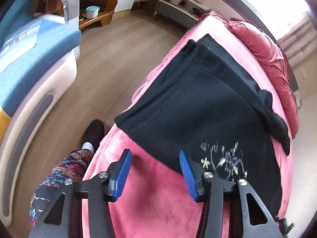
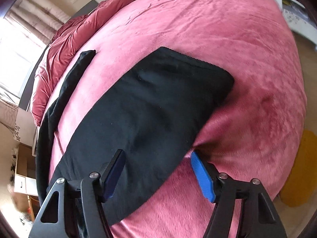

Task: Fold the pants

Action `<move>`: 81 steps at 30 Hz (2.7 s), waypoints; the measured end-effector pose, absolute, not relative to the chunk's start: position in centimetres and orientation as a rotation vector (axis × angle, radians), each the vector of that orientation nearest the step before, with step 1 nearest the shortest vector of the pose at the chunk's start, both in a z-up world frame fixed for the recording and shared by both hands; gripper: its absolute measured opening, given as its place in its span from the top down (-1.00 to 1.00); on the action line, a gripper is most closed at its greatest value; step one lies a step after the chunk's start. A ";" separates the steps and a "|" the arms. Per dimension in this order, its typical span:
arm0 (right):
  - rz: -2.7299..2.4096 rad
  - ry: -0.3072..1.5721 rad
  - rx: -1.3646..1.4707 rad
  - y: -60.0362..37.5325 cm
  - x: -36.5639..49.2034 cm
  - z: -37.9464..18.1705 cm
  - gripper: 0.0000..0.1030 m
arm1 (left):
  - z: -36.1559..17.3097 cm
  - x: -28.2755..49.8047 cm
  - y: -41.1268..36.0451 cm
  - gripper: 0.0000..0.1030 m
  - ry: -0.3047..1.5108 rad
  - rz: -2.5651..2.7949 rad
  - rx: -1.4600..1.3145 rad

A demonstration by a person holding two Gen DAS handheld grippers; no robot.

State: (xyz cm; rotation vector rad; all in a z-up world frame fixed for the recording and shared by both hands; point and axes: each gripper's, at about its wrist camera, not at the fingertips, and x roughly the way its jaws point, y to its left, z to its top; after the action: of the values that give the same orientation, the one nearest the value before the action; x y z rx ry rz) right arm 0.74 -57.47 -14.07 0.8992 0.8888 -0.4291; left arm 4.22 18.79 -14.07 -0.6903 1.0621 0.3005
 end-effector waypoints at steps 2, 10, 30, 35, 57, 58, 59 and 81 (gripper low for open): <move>-0.438 0.892 0.879 -57.4 0.5 -14.3 -0.02 | -14.4 4.8 19.2 0.14 1.057 0.301 -0.708; -0.448 0.892 0.851 -59.0 1.6 -13.5 0.72 | -14.2 6.7 18.9 0.82 1.051 0.336 -0.675; -0.444 0.860 0.765 -62.0 -2.2 -9.7 0.82 | -8.9 -0.3 16.8 0.87 0.998 0.265 -0.585; -0.493 0.924 0.795 -63.0 -3.0 -12.4 0.81 | -12.4 -0.2 15.4 0.80 1.112 0.293 -0.548; -0.103 0.935 0.478 -48.2 5.0 -6.7 -0.13 | -5.2 13.6 20.1 0.42 0.950 0.205 -0.656; -0.055 0.953 0.467 -46.6 5.8 -7.0 -0.13 | -5.3 14.6 20.2 0.40 0.952 0.204 -0.673; -0.016 0.969 0.460 -45.3 6.4 -7.5 -0.13 | -5.6 16.5 20.5 0.39 0.960 0.183 -0.691; 0.114 1.137 0.388 -38.2 9.8 -12.9 -0.33 | -13.8 34.4 24.5 0.34 1.142 0.313 -0.852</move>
State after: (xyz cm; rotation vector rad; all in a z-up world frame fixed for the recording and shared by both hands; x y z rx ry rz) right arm 9.82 -38.23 -12.87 0.3883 1.1371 0.1138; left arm 34.41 24.53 -13.83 -0.8521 1.1424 0.3131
